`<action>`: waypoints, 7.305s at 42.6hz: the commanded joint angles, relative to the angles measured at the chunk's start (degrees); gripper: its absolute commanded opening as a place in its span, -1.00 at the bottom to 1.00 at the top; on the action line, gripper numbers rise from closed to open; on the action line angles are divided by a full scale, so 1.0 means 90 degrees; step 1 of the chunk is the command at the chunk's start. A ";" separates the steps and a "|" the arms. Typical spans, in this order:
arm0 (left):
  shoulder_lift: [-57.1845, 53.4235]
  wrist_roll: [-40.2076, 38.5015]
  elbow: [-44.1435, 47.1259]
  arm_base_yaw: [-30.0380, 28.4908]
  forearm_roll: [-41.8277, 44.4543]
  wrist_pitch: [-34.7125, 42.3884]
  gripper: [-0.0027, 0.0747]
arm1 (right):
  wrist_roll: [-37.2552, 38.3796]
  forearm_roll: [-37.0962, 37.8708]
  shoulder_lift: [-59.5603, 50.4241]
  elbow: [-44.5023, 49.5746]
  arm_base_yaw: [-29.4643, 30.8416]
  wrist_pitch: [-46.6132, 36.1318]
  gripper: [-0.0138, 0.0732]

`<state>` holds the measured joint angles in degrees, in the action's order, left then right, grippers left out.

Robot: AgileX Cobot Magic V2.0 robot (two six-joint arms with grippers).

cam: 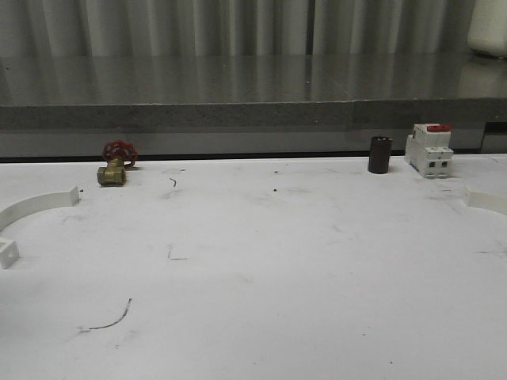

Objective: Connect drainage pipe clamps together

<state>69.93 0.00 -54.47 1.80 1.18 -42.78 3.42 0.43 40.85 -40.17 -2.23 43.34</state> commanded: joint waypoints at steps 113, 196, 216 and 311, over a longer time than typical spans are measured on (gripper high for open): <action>0.4220 0.0000 -0.2169 0.0142 -0.0275 0.0859 -0.98 | -0.0018 0.0086 0.0024 -0.0186 0.0034 -0.0331 0.35; 0.6424 -0.5333 -0.6108 0.4261 0.1113 -0.1639 -0.69 | -0.0018 0.0086 0.0024 -0.0186 0.0034 -0.0327 0.35; 0.5525 -0.3840 -0.6108 0.4274 0.1309 -0.1647 -0.06 | -0.0018 0.0086 0.0024 -0.0186 0.0034 -0.0327 0.35; -0.4298 0.0748 0.1694 0.3182 -0.0702 -0.0095 -0.06 | 0.0079 0.0097 0.2998 -0.2087 0.1321 0.1123 0.34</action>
<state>31.04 6.79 -37.79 30.55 -4.27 -46.91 4.96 3.26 63.15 -54.16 8.03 53.41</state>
